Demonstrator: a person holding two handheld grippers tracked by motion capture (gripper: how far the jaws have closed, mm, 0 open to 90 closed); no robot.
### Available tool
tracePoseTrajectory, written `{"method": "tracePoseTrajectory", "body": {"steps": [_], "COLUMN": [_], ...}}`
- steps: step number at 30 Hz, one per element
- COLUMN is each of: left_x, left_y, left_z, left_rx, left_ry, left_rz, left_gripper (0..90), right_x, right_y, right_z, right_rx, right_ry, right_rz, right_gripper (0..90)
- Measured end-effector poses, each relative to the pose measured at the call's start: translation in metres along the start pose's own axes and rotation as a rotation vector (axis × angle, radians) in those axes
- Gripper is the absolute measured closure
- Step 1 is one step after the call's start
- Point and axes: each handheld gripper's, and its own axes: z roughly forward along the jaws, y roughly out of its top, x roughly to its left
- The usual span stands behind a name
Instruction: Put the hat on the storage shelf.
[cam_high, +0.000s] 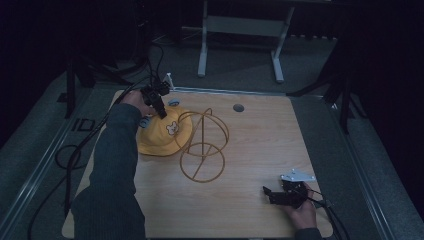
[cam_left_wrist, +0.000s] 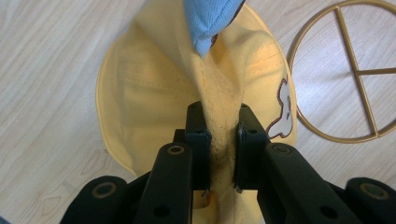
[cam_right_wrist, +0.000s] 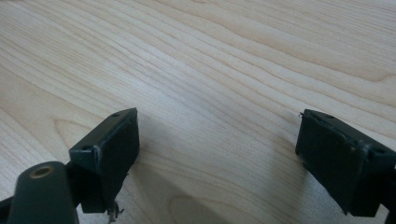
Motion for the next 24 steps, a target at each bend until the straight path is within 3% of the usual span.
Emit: {"method": "tracePoseTrajectory", "body": {"steps": [17, 24], "left_x": [0.003, 0.001], "left_y": [-0.017, -0.017], "left_z": [-0.034, -0.051], "left_rx": [-0.025, -0.029], "left_ry": [0.010, 0.028], "left_rz": [-0.025, -0.019], "left_gripper": [79.0, 79.0], "right_x": [0.000, 0.000], "right_y": [0.000, 0.000], "right_z": [0.000, 0.000], "right_rx": [0.002, 0.004], "right_ry": [0.001, 0.000], "right_rz": [0.006, 0.006], "right_gripper": [13.5, 13.4]}}
